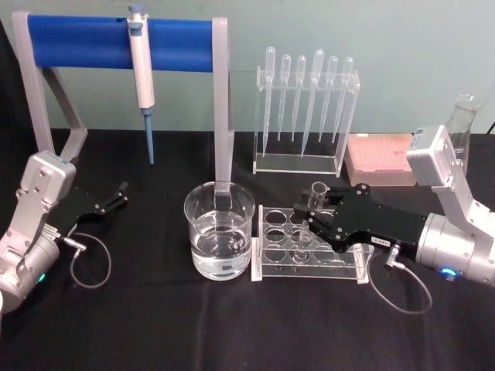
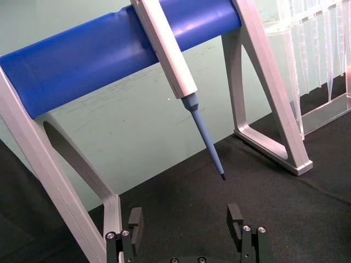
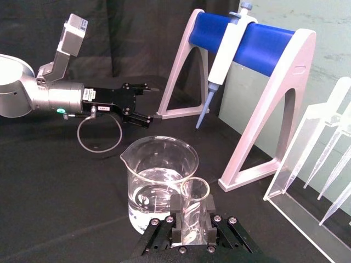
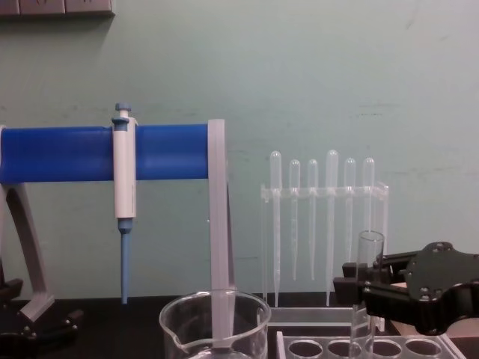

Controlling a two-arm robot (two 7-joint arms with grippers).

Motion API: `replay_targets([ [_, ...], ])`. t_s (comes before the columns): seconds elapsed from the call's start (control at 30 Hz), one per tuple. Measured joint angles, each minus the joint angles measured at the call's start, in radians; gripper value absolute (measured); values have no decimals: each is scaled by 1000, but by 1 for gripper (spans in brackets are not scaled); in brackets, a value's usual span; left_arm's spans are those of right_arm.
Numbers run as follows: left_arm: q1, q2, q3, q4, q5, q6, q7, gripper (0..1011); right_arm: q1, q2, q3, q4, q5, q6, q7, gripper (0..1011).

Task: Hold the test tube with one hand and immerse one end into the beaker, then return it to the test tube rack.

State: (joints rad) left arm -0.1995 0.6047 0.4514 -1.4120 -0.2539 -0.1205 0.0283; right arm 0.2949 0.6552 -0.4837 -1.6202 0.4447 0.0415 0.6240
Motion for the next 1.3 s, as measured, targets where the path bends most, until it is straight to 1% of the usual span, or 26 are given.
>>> replay_targets([
  [0.07, 0, 0, 0, 0, 0, 0, 0, 1000, 0, 0, 0, 0, 0, 0, 0, 227],
  [0.13, 0, 0, 0, 0, 0, 0, 0, 1000, 0, 0, 0, 0, 0, 0, 0, 266],
  [0.3, 0, 0, 0, 0, 0, 0, 0, 1000, 1, 1, 0, -1, 0, 0, 0, 426],
  [0.33, 0, 0, 0, 0, 0, 0, 0, 1000, 1, 1, 0, -1, 1, 0, 0, 486],
  [0.4, 0, 0, 0, 0, 0, 0, 0, 1000, 1, 1, 0, -1, 1, 0, 0, 528],
  [0.43, 0, 0, 0, 0, 0, 0, 0, 1000, 1, 1, 0, -1, 1, 0, 0, 528],
  [0.47, 0, 0, 0, 0, 0, 0, 0, 1000, 1, 1, 0, -2, 1, 0, -1, 630],
  [0.5, 0, 0, 0, 0, 0, 0, 0, 1000, 1, 1, 0, -2, 1, 1, -1, 651],
  [0.53, 0, 0, 0, 0, 0, 0, 0, 1000, 1, 1, 0, -2, 1, 1, -1, 712],
  [0.57, 0, 0, 0, 0, 0, 0, 0, 1000, 1, 1, 0, -2, 1, 1, -1, 731],
  [0.67, 0, 0, 0, 0, 0, 0, 0, 1000, 1, 1, 0, -2, 1, 1, -1, 842],
  [0.73, 0, 0, 0, 0, 0, 0, 0, 1000, 1, 1, 0, -2, 1, 1, -1, 862],
  [0.77, 0, 0, 0, 0, 0, 0, 0, 1000, 1, 1, 0, -2, 1, 1, -1, 915],
  [0.8, 0, 0, 0, 0, 0, 0, 0, 1000, 1, 1, 0, -2, 1, 1, -1, 925],
  [0.87, 0, 0, 0, 0, 0, 0, 0, 1000, 1, 1, 0, -2, 1, 1, -1, 989],
  [1.03, 0, 0, 0, 0, 0, 0, 0, 1000, -9, 2, 8, -19, 2, -5, -6, 1000],
  [1.23, 0, 0, 0, 0, 0, 0, 0, 1000, -37, 6, 38, -66, 28, -23, -15, 1000],
  [1.3, 0, 0, 0, 0, 0, 0, 0, 1000, -50, 8, 53, -91, 42, -32, -21, 1000],
])
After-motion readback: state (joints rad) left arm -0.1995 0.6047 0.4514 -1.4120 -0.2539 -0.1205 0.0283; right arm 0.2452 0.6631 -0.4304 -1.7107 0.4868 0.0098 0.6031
